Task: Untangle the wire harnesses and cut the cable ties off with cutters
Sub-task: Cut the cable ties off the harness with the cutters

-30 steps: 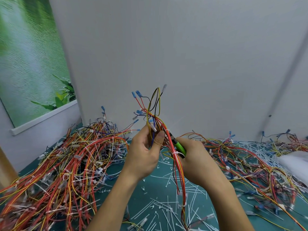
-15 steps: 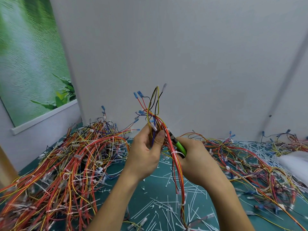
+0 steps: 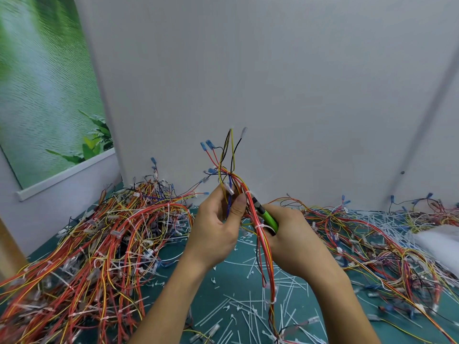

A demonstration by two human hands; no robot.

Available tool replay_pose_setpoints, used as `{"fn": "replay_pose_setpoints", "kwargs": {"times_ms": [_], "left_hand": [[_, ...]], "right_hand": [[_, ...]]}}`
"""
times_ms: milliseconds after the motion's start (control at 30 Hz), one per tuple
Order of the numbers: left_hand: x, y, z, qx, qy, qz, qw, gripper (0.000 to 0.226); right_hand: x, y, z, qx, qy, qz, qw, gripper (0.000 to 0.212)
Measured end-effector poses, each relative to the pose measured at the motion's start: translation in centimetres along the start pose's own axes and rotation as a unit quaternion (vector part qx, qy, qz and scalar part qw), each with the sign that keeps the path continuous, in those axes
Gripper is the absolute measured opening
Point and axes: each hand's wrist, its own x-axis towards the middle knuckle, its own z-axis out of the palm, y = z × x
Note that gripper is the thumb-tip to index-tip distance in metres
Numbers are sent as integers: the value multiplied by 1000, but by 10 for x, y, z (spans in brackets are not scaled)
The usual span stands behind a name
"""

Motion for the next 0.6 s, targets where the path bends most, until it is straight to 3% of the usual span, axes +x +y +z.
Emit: {"fn": "replay_pose_setpoints", "kwargs": {"times_ms": [600], "left_hand": [[3, -4, -1, -13, -4, 3, 1000, 10]], "right_hand": [[-1, 0, 2, 7, -8, -3, 1000, 21]]}}
